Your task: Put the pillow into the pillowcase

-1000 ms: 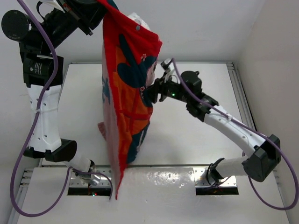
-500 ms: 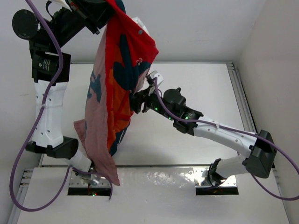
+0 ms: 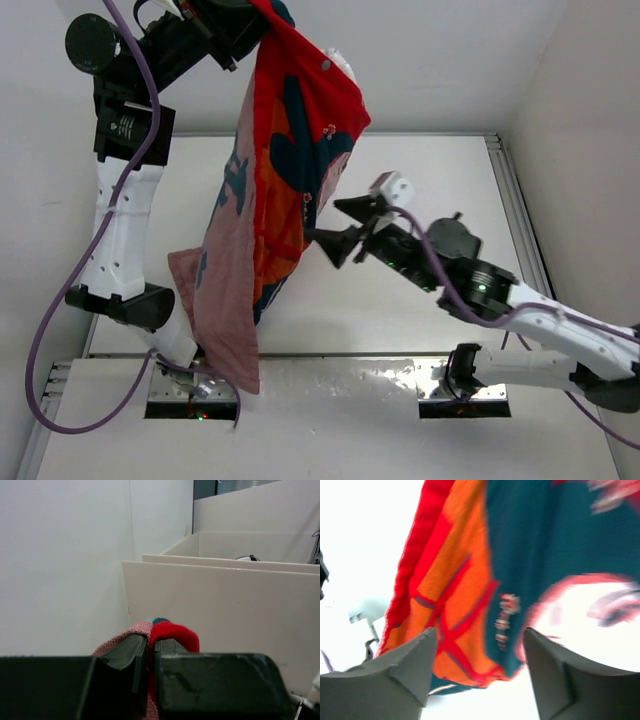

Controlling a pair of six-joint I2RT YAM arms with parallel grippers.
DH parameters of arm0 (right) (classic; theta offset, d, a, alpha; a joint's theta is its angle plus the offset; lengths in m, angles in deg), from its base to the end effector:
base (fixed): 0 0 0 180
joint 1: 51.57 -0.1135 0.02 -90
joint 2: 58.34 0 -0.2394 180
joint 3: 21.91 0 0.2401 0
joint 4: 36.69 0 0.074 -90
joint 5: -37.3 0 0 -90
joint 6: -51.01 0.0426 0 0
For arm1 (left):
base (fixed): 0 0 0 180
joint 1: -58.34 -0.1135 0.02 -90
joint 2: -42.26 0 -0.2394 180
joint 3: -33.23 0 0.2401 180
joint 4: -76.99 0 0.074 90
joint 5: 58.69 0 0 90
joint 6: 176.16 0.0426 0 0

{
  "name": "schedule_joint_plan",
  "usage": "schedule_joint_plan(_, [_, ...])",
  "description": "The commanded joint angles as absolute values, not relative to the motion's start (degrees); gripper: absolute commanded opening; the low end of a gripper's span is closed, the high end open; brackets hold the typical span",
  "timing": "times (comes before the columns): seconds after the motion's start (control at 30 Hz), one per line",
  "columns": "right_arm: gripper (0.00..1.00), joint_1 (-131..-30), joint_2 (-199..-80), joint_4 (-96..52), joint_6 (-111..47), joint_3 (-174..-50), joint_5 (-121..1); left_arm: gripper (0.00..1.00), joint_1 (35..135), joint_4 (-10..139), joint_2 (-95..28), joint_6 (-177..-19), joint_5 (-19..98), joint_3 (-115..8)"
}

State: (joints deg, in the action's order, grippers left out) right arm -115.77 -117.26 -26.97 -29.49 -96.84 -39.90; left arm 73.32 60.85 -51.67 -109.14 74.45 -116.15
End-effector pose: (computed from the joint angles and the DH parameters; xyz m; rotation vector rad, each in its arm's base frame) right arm 0.1138 0.2138 0.3974 -0.5273 1.4322 0.8779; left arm 0.2377 -0.0938 0.6167 0.6652 0.9207 -0.9248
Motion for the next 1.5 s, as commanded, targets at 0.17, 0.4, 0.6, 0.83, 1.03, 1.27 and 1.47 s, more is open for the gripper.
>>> schedule_joint_plan(0.17, [0.3, -114.8, -117.2, -18.4, -30.8, -97.5, -46.0, 0.0, 74.8, 67.8, -50.7, -108.4, 71.6, -118.9])
schedule_joint_plan(0.4, [0.07, -114.5, -140.8, -25.5, -27.1, -110.7, -53.8, 0.0, 76.7, 65.4, -49.6, -105.3, 71.6, -118.5])
schedule_joint_plan(0.6, [0.04, -110.0, -157.6, -27.7, -24.1, -133.2, -46.6, 0.0, 76.9, 66.6, -48.4, -104.1, 71.7, -117.9])
schedule_joint_plan(0.83, [0.06, -103.0, -163.4, -26.5, -15.3, -145.7, -33.0, 0.0, 77.1, 67.9, -47.0, -107.7, 75.9, -118.0])
schedule_joint_plan(1.03, [0.37, -104.7, -156.0, -17.6, -28.4, -134.8, -52.5, 0.0, 73.4, 60.0, -45.5, -102.9, 74.4, -119.8])
schedule_joint_plan(1.27, [0.98, -113.6, -132.3, -4.6, -34.0, -123.0, -63.1, 0.0, 66.4, 52.2, -41.5, -96.5, 73.8, -112.9])
schedule_joint_plan(1.47, [0.94, -110.2, -114.9, -1.6, -30.2, -115.1, -49.0, 0.0, 61.9, 51.3, -41.0, -96.3, 73.2, -111.4])
